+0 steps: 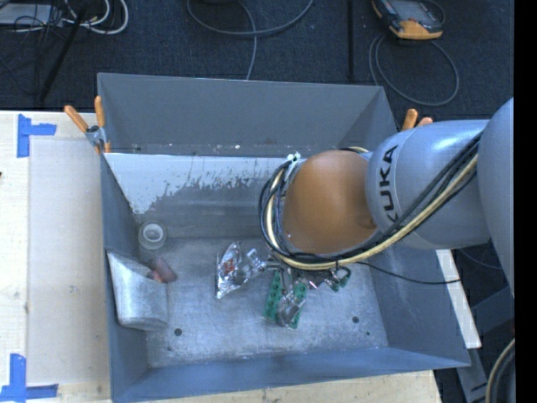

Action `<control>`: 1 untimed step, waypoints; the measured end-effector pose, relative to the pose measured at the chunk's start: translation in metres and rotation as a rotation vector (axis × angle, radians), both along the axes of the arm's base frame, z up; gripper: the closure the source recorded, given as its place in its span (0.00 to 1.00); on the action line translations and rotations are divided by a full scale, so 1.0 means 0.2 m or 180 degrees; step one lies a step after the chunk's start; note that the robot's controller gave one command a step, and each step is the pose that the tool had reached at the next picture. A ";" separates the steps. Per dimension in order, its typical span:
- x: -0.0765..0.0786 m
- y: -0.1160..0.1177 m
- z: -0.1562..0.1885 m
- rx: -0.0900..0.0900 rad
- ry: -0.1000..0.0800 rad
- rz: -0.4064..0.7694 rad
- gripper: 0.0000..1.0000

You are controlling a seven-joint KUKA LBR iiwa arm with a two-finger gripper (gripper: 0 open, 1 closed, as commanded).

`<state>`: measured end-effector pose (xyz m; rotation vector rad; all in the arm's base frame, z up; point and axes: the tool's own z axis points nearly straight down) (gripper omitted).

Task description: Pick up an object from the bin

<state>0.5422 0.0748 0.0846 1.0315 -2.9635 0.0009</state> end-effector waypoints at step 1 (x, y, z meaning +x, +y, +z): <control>0.19 0.03 -0.05 0.0005 0.0023 0.0406 0.00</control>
Offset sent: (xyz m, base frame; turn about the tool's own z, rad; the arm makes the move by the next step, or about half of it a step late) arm 0.0384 0.0032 -0.0146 -0.1282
